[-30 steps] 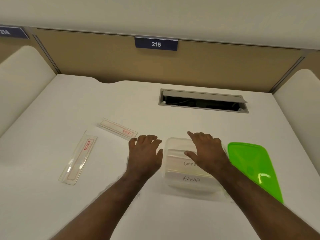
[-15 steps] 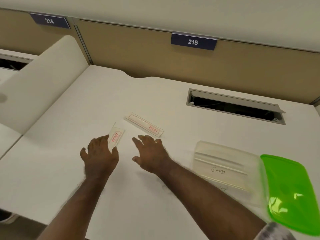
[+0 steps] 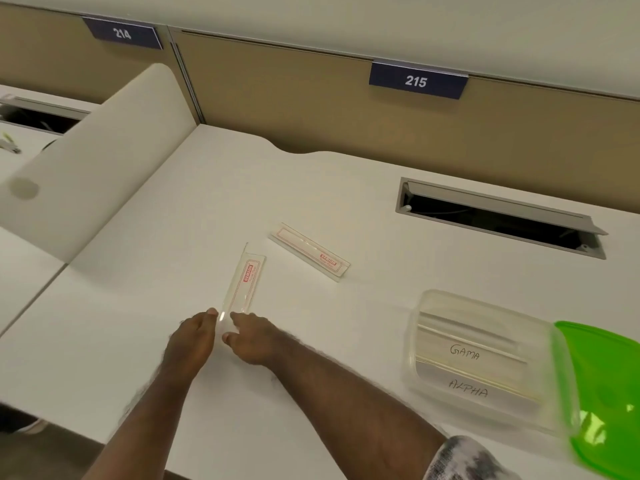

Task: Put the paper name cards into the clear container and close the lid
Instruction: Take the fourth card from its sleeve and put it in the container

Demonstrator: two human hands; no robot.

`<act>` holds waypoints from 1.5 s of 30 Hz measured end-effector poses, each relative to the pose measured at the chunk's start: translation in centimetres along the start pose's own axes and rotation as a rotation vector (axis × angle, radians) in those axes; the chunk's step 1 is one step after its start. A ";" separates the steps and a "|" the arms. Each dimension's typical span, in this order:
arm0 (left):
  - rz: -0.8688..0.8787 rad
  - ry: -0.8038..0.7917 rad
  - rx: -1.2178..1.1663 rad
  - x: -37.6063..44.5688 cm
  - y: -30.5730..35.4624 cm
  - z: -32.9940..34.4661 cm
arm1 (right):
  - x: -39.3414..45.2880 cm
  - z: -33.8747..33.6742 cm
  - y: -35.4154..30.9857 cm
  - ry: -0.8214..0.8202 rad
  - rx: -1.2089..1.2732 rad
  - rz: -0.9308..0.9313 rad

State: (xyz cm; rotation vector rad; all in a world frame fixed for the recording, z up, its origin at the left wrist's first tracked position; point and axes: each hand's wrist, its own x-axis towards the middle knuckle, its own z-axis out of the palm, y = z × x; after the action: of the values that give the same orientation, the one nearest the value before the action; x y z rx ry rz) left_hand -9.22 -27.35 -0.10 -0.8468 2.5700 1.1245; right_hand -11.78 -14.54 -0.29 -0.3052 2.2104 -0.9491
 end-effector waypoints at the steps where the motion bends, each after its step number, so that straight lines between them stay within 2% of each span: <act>1: -0.006 -0.027 -0.070 -0.3 0.2 0.1 | 0.1 0.0 0.0 0.005 0.075 0.008; 5: -0.017 -0.116 -0.256 -1.7 1.0 0.9 | 0.0 -0.2 0.4 0.036 0.248 0.040; 11: 0.017 -0.120 -0.371 -3.4 2.9 2.8 | -1.2 -1.5 2.1 0.180 0.235 0.075; 16: 0.219 0.050 -0.309 -4.2 5.0 3.8 | -4.1 -5.1 3.1 0.315 0.320 0.033; 20: 0.436 0.128 -0.218 -3.6 6.3 3.6 | -8.3 -8.8 4.9 0.373 0.506 -0.006; 23: 0.615 0.059 -0.098 -3.7 8.1 2.8 | -12.5 -11.8 7.0 0.352 0.702 -0.011; 27: 0.762 -0.062 0.145 -4.4 10.5 2.8 | -18.7 -15.7 10.6 0.293 0.850 -0.018; 31: 0.900 -0.336 0.093 -5.6 12.8 4.6 | -24.3 -19.4 14.4 0.210 0.891 0.003; 35: 0.871 -0.439 0.070 -7.7 16.0 6.8 | -28.4 -22.3 17.3 0.122 0.930 0.038; 37: 0.867 -0.497 0.080 -8.6 17.5 7.6 | -30.0 -23.3 18.3 0.146 0.956 0.069; 40: 0.888 -0.553 0.093 -9.8 19.5 8.4 | -32.0 -24.4 19.3 0.301 0.991 0.119; 42: 0.904 -0.561 0.086 -10.6 20.7 8.7 | -33.4 -24.9 19.8 0.389 0.943 0.114; 45: 0.914 -0.550 0.067 -11.6 22.5 8.8 | -35.3 -25.5 20.0 0.429 0.796 0.023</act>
State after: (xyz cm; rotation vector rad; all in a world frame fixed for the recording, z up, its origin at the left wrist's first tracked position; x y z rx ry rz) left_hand -13.14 -3.84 12.13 0.6731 2.4545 1.2042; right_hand -2.48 29.62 15.99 0.3222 1.9714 -1.9090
